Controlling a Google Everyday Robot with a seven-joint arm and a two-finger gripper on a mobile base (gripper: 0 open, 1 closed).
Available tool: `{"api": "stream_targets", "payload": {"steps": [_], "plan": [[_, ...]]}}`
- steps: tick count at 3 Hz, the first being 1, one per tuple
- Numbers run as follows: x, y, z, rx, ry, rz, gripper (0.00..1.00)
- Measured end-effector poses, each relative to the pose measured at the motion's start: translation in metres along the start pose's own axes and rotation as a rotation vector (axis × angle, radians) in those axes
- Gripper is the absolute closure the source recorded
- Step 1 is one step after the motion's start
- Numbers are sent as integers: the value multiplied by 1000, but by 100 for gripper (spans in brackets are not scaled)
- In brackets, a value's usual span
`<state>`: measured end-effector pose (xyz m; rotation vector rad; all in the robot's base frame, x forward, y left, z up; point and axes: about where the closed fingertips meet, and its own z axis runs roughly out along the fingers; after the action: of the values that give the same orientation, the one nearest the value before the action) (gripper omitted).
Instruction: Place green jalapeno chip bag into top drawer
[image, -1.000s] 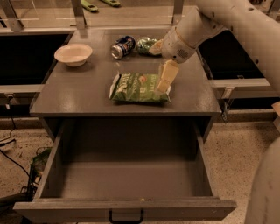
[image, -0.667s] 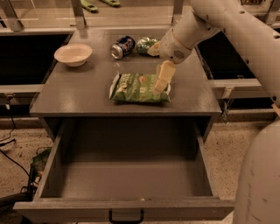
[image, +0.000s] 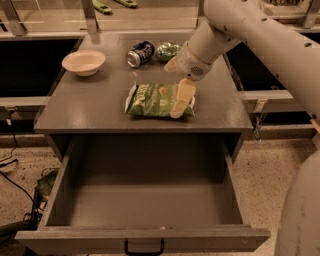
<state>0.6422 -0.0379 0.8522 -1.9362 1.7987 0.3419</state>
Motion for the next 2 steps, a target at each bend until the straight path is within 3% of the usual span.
{"api": "stream_targets", "payload": {"steps": [2], "plan": [[7, -7, 16, -31, -34, 19, 0]]}}
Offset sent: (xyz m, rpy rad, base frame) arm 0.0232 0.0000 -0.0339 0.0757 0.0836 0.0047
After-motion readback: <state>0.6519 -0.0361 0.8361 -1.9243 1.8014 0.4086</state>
